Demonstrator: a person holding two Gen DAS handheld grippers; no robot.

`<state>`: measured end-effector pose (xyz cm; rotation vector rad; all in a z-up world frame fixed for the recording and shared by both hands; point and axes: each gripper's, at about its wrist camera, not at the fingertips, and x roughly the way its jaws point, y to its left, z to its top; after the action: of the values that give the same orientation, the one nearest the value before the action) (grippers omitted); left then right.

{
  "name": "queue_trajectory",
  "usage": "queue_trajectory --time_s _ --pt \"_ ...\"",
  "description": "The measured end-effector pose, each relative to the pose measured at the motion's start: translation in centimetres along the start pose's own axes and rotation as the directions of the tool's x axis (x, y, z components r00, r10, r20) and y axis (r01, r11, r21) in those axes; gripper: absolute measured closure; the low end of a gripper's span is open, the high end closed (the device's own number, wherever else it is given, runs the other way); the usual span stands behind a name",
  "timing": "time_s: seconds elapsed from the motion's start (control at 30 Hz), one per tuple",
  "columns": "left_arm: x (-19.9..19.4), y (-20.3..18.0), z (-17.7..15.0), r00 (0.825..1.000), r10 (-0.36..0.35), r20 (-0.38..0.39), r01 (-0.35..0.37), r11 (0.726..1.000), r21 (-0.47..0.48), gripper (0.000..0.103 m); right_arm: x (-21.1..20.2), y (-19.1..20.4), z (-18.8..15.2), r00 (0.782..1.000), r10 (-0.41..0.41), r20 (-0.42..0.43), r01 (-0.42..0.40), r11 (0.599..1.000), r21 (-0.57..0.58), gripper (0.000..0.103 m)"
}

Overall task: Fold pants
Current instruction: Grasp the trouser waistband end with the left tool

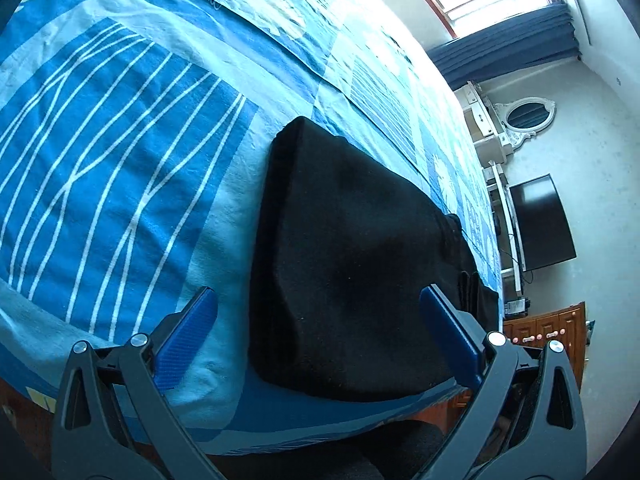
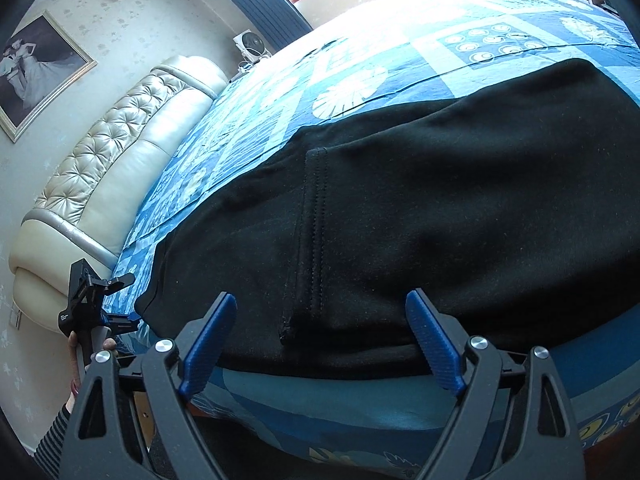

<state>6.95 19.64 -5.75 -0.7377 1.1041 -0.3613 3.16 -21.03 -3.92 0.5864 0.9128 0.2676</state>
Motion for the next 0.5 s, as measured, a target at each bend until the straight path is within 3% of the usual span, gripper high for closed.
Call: queue_trajectory --time_s 0.2,0.27,0.33,0.37,0.43,0.5 --pt "1.1 0.6 0.9 0.991 -0.137 -0.003 0.136 0.985 -0.107 0.003 -0.5 -0.5 -0.3 1.000 -0.010 0.014 0.010 1.000 0.001 0.017" --pt "1.7 0.3 0.9 0.985 -0.174 -0.018 0.170 0.978 -0.124 0.008 -0.6 -0.7 -0.3 1.000 -0.009 0.018 0.009 1.000 0.009 0.017" --pt "2.7 -0.2 0.8 0.984 -0.169 -0.057 0.161 0.980 -0.119 0.033 -0.7 -0.8 -0.3 1.000 -0.009 0.020 0.009 1.000 0.012 0.017" --pt "3.1 -0.4 0.6 0.986 -0.147 -0.074 0.138 0.984 -0.111 0.039 -0.7 -0.7 -0.4 1.000 -0.009 0.022 0.009 1.000 0.013 0.017" --pt "3.6 -0.8 0.4 0.992 -0.093 -0.087 0.087 0.993 -0.075 0.065 -0.8 -0.8 -0.4 1.000 -0.010 0.026 0.009 1.000 0.012 0.017" --pt "3.9 -0.8 0.3 0.994 -0.045 -0.099 0.039 0.997 -0.064 0.085 -0.8 -0.7 -0.4 1.000 -0.012 0.028 0.012 1.000 0.008 0.017"
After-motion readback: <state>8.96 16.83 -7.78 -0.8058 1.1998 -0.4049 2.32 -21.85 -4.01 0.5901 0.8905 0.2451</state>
